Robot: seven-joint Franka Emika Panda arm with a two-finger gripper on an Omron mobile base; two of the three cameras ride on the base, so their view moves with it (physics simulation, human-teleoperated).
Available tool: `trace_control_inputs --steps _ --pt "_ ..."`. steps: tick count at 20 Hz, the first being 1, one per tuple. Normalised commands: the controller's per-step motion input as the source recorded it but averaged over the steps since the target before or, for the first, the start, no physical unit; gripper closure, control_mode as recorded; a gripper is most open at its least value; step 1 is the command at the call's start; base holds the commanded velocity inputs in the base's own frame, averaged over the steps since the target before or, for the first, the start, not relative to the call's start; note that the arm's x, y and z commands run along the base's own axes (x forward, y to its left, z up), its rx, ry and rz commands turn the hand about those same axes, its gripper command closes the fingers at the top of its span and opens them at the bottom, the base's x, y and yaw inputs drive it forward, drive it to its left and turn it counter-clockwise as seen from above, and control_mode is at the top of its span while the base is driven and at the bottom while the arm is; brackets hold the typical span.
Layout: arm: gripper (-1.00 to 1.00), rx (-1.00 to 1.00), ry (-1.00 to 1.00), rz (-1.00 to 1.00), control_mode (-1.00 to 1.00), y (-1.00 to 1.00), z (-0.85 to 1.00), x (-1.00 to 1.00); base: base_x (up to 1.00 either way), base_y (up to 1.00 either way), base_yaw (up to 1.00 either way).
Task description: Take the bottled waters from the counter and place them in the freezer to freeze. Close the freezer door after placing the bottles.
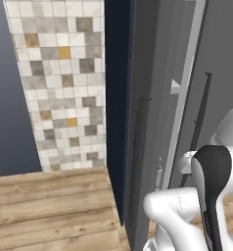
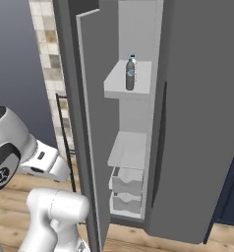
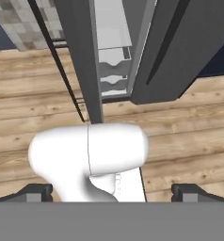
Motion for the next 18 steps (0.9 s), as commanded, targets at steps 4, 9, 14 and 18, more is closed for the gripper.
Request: trace_control_inputs --steps 4,9,14,18 --pt "-1.00 0.00 0.00 0.00 1.00 0.00 0.00 0.00 0.34 0.06 0.00" --pt "-1.00 0.00 0.00 0.00 1.00 0.00 0.00 0.00 0.32 0.03 0.00" --pt "-1.00 0.00 0.00 0.00 1.00 0.00 0.00 0.00 0.30 0.05 0.00" --pt "-1.00 0.00 0.00 0.00 1.00 0.00 0.00 0.00 0.25 0.08 0.00"
